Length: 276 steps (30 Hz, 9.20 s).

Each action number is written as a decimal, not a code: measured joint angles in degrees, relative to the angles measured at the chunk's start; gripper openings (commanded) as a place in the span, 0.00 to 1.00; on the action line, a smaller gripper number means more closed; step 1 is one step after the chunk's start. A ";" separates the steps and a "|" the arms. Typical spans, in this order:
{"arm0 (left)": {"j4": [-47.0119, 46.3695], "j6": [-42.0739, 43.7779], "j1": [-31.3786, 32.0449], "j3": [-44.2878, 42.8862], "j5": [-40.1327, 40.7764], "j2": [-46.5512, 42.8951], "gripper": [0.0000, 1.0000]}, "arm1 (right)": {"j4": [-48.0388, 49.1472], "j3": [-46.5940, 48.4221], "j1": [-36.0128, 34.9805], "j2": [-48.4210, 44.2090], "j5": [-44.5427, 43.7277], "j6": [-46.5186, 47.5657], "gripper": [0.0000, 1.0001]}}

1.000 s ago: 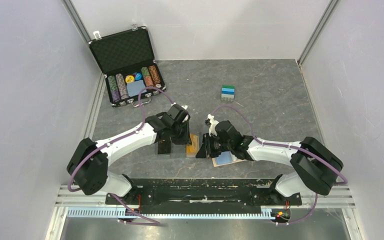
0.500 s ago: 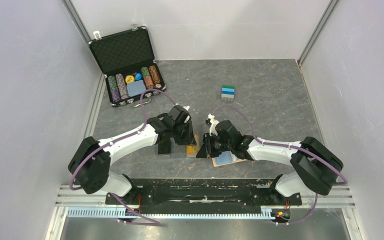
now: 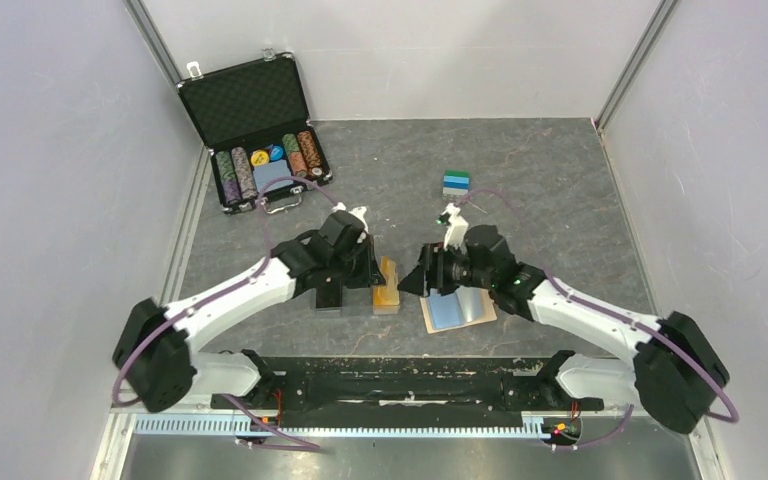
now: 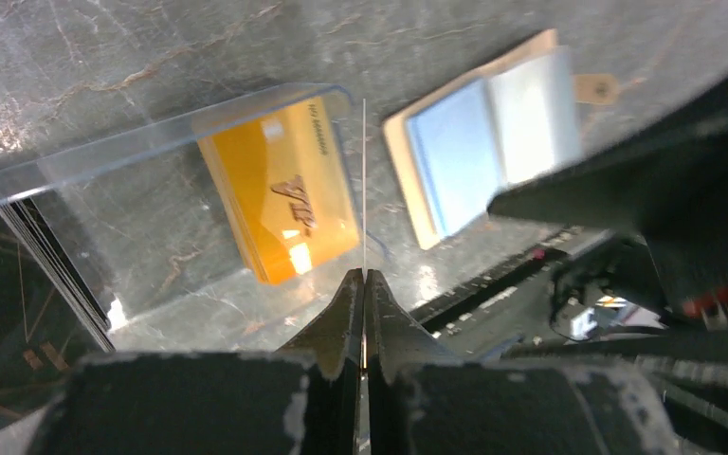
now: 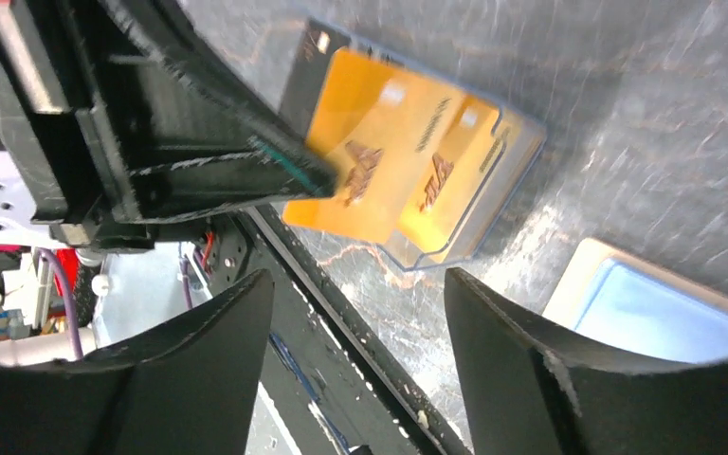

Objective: Put the credit cards into the card holder
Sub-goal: Pick up the credit card from the storage box, then insert the credit card into the card holder.

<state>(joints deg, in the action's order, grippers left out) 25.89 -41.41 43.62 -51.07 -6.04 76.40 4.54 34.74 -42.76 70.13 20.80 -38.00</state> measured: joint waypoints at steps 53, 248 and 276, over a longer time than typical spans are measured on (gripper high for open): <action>11.37 -2.47 12.39 -25.20 5.03 27.28 0.33 | -25.11 -0.70 23.28 -10.14 3.13 16.37 0.00; 13.97 0.74 17.03 -29.00 2.71 38.69 0.14 | -17.70 -7.13 18.47 1.75 0.83 15.93 0.39; 19.41 0.76 15.96 -22.32 10.67 29.24 0.37 | -9.22 -11.21 12.94 1.14 5.84 6.47 0.54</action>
<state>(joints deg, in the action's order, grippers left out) 45.30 -40.64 59.57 -73.38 4.62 105.65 -4.69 23.53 -29.82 71.26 26.63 -31.53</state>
